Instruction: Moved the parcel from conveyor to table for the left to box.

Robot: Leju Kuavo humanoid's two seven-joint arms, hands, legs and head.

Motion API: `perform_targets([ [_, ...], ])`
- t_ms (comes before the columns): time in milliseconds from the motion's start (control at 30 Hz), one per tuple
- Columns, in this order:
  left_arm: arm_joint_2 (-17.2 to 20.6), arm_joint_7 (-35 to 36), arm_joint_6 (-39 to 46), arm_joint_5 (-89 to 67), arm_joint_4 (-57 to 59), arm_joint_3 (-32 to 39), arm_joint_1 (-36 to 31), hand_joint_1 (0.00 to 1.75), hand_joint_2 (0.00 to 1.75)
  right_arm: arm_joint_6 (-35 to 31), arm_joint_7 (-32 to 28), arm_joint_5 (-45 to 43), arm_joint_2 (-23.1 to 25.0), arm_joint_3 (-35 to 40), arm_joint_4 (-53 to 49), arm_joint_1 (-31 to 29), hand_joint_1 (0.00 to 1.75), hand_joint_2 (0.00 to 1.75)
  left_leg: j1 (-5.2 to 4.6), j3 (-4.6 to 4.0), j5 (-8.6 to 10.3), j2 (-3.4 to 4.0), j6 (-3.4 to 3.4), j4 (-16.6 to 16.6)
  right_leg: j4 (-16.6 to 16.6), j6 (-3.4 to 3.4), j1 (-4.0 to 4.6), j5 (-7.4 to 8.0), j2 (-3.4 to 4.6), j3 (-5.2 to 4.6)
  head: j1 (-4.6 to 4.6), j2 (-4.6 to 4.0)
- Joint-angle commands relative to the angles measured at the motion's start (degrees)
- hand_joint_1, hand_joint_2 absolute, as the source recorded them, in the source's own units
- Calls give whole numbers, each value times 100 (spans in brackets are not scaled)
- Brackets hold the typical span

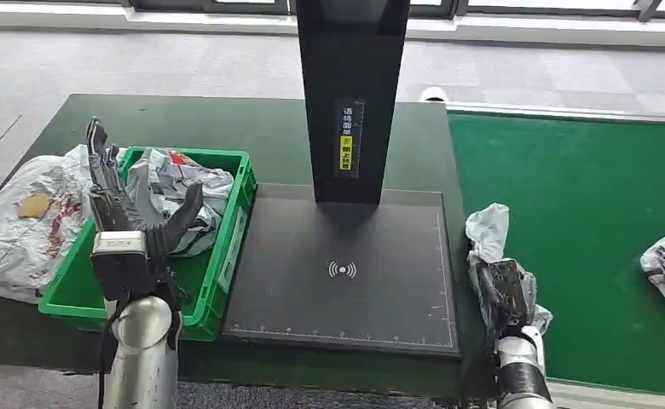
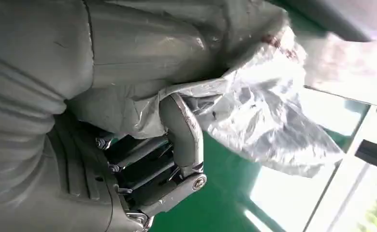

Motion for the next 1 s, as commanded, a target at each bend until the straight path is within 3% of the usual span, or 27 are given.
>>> perform_targets([
  [33,-16,12,18,0,34,102,242,0,175,33,-4,-85,221,426,-652,31,175,175,-1,13,-4,11,-6,-7,-5,-3,-1,-1,7,9,0,0],
  [100,-16,12,18,0,34,102,242,0,175,33,-4,-85,221,426,-652,31,175,175,4,27,-5,13,-8,-13,-14,-3,3,-2,6,24,2,0],
  [133,-11,8,30,3,53,100,243,0,175,-21,-81,-1294,257,1203,-1974,548,175,175,12,55,-5,9,-12,-29,-36,-4,11,1,-2,58,2,0],
  [233,0,-36,29,31,72,95,269,0,175,-248,-81,-2108,353,1883,-3489,1137,175,175,7,18,-6,-1,-8,-9,-8,-2,9,-7,-9,18,2,0],
  [400,5,-44,31,38,93,99,259,0,175,-268,-81,-2156,421,1936,-3764,1254,175,175,8,19,-9,-30,-5,-7,-11,3,10,-14,-36,29,0,0],
  [700,38,-96,7,102,246,98,150,0,175,-707,-81,-2889,167,3133,-5360,1784,175,175,2,10,-4,-49,0,-5,-9,12,2,-16,-56,27,2,0],
  [800,53,-125,-1,139,314,97,111,0,175,-637,-81,-3007,132,3441,-5489,1766,175,175,1,16,-5,-46,-2,-8,-11,10,1,-17,-54,31,0,0],
  [867,60,-157,-32,186,381,72,66,0,175,-164,-81,-3303,187,3536,-5502,1665,175,175,0,9,-3,-45,-1,-5,-9,11,1,-14,-53,25,2,0],
  [900,73,-176,-38,224,458,54,20,0,175,383,-81,-3446,291,3496,-5250,1541,175,175,-4,1,0,-48,1,-3,-4,12,-3,-14,-55,15,2,0],
  [933,74,-184,-40,237,477,47,8,0,175,513,-81,-3432,315,3495,-5148,1502,175,175,2,17,-3,-45,-3,-8,-12,10,3,-15,-54,33,2,0],
  [967,83,-219,-49,293,569,22,-48,0,175,1150,-55,-3187,340,3703,-4228,1207,175,175,1,13,-1,-42,-1,-7,-11,11,1,-12,-50,26,2,0],
  [1000,86,-219,-44,299,611,11,-75,0,175,1098,-81,-3051,482,3724,-3979,1066,175,175,5,22,-1,-43,-3,-11,-19,10,6,-11,-53,39,2,0],
])
